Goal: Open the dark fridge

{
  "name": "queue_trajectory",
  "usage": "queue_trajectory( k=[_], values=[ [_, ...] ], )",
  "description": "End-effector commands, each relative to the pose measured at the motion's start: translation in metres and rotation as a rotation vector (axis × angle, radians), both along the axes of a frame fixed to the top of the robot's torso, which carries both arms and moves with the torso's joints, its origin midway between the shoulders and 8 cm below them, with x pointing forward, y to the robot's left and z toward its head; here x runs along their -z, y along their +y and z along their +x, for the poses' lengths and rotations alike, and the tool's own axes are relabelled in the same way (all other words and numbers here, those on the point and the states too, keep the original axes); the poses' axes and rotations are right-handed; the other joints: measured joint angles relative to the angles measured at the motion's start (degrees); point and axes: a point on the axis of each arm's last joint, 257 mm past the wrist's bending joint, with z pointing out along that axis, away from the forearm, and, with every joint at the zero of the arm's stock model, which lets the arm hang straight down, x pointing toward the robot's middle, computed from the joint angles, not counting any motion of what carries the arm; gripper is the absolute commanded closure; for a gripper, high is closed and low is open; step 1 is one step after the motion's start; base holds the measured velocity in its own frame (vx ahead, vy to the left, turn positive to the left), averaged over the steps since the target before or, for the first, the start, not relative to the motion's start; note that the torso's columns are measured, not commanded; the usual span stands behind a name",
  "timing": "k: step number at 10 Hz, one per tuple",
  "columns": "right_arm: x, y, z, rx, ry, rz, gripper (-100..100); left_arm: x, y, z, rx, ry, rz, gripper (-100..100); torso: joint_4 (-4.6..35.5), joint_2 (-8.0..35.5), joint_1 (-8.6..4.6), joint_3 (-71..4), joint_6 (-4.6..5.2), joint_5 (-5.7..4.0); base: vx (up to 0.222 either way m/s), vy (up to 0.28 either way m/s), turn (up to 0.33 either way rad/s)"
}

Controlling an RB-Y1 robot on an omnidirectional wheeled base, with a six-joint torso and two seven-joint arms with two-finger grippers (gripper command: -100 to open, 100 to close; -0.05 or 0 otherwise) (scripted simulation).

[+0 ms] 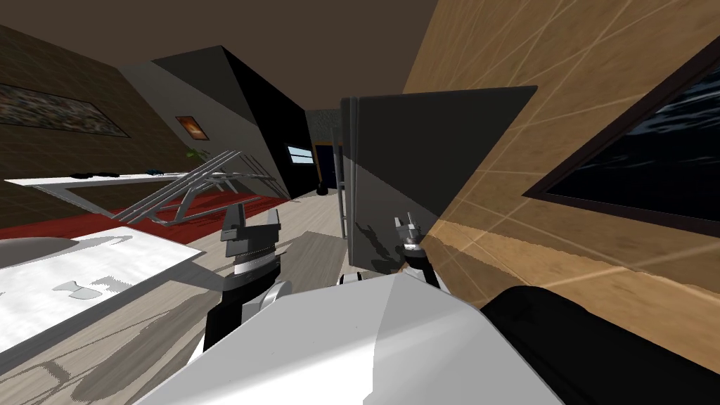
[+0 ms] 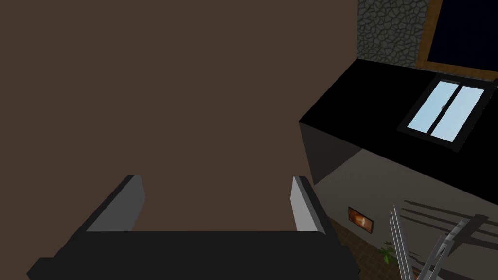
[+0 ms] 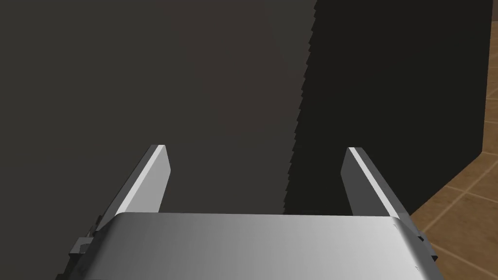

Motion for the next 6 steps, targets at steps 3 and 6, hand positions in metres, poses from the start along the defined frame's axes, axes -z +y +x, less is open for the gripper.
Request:
queue_trajectory(
  k=[3,6],
  values=[
    [0.032,-0.034,0.010,-0.005,0.098,0.134,-100,0.000,0.000,0.000,0.000,0.000,0.000,0,0.0,0.0,0.00,0.0,-0.01,0.01,0.022,0.057,0.004],
    [0.047,-0.051,0.012,-0.006,0.134,0.222,-100,0.000,0.000,0.000,0.000,0.000,0.000,0,0.0,-0.1,0.10,0.0,0.00,0.03,0.027,0.066,0.002]
  ],
)
